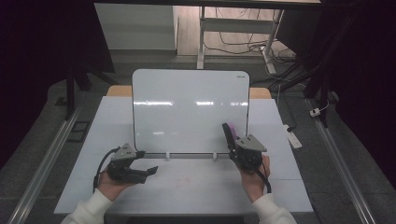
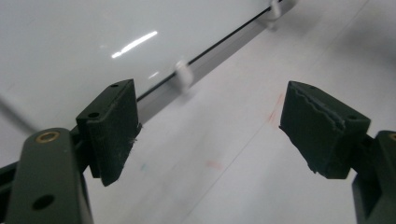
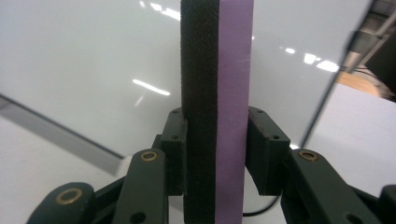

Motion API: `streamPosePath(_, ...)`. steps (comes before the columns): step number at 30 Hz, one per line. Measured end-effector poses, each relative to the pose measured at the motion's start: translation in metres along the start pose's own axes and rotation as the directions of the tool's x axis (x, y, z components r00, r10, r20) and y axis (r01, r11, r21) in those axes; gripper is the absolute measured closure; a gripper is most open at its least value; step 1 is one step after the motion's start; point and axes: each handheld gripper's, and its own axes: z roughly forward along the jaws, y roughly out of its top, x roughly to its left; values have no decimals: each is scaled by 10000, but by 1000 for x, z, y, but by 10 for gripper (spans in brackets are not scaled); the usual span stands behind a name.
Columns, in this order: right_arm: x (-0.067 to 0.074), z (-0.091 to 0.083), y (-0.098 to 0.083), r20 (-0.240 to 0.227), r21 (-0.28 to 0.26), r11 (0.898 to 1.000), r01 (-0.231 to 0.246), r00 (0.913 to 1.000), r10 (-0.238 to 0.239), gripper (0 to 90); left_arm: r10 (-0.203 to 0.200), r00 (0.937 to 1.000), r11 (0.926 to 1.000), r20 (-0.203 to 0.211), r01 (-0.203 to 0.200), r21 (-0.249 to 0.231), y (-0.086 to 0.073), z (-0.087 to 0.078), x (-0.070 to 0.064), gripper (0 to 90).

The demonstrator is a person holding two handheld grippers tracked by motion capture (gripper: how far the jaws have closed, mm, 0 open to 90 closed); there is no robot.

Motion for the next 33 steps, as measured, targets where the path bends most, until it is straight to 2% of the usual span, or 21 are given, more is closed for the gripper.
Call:
streamPosePath(6,-9,6,-1,520,285,9995,-112,9986,97,619,-468,9985,9989,-289,467,-25,-18,-12,9,207)
streamPosePath(15,-7,13,0,681,253,9996,141,9976,-158,577,-753,9957,9971,-538,749,-93,-30,-22,16,207)
streamPosePath(19,-12,8,-1,213,-38,10000,77,9997,-77,470,-817,9950,9966,-573,811,-136,-32,-24,17,206)
streamPosePath(22,-18,0,-3,-596,-496,9987,-104,9982,74,420,-834,9949,9965,-568,829,-121,-33,-24,19,206)
streamPosePath(25,-24,-5,-5,-1229,-636,9978,-164,9924,85,393,-850,9948,9963,-559,844,-132,-35,-25,20,206)
streamPosePath(27,-28,-8,-7,-1550,-532,9986,-52,9879,-31,380,-846,9949,9964,-548,839,-151,-35,-26,20,205)
streamPosePath(30,-32,-11,-13,-2185,-451,9990,-71,9758,-29,371,-832,9951,9964,-532,822,-216,-37,-29,21,205)
streamPosePath(33,-35,-15,-19,-2488,-462,9988,155,9682,-265,361,-747,9956,9969,-563,730,-306,-38,-31,22,205)
